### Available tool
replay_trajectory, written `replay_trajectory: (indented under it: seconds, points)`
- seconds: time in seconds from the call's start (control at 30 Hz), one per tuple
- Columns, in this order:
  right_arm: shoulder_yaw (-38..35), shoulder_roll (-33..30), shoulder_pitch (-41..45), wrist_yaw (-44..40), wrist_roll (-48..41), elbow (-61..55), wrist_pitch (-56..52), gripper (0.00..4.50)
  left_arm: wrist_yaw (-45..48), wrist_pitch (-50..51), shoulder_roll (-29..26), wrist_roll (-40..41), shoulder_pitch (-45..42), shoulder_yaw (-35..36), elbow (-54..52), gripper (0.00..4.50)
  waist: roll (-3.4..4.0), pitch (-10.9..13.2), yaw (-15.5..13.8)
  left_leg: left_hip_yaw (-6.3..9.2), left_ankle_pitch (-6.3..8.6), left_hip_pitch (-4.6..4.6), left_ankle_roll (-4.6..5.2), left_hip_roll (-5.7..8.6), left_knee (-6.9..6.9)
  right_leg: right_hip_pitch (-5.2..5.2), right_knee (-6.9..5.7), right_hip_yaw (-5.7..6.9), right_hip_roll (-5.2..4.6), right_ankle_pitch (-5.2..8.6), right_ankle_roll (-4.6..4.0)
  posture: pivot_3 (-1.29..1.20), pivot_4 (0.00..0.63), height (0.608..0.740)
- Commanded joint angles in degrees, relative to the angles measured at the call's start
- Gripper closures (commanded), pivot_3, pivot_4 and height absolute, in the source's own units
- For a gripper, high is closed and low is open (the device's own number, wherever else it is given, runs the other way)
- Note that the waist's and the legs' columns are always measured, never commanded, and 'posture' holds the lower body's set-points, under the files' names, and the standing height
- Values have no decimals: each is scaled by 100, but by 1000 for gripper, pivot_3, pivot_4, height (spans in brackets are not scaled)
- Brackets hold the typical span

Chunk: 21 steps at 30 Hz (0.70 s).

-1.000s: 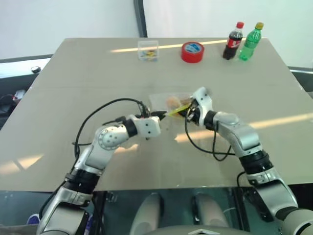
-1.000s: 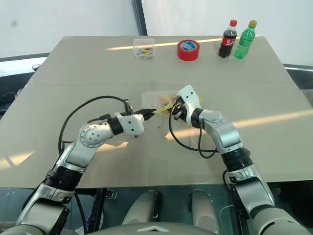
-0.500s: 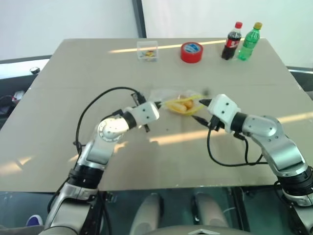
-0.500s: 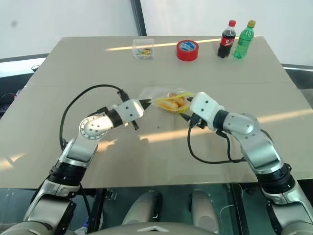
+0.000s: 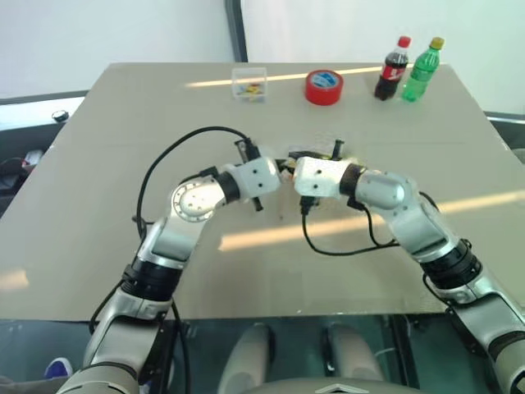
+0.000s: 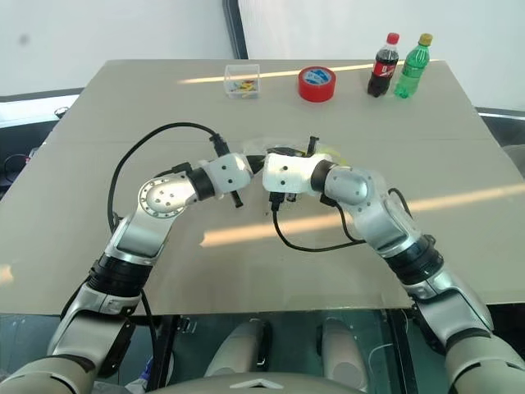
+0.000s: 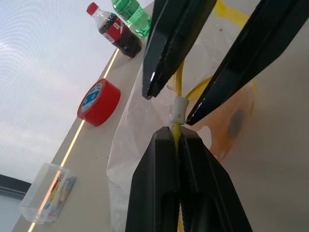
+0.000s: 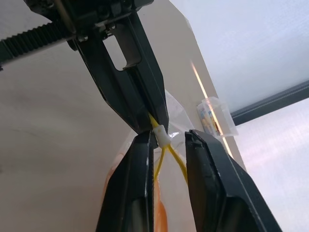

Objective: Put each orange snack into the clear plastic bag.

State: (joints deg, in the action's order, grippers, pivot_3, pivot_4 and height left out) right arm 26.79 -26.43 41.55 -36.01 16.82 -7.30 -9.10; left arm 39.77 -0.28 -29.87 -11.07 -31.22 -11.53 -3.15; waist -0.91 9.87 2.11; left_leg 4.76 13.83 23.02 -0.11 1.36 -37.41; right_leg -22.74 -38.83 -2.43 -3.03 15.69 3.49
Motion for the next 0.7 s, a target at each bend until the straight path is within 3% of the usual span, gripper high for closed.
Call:
replay_trajectory:
  seconds: [0.03, 0.7]
  points:
    - [-25, 52, 167, -20, 169, 0, 241, 3572, -43, 72, 2, 9, -13, 47, -335, 4500, 0, 0, 5, -1, 0, -1, 1, 0, 0, 0, -1, 0, 0, 0, 0, 0, 150, 740]
    - [-63, 157, 130, -87, 946, 192, 959, 3572, -45, 217, 6, 36, -96, 69, -306, 4500, 0, 0, 8, -1, 8, -2, 14, 0, 0, 0, -2, -1, 1, 0, 0, 0, 150, 740]
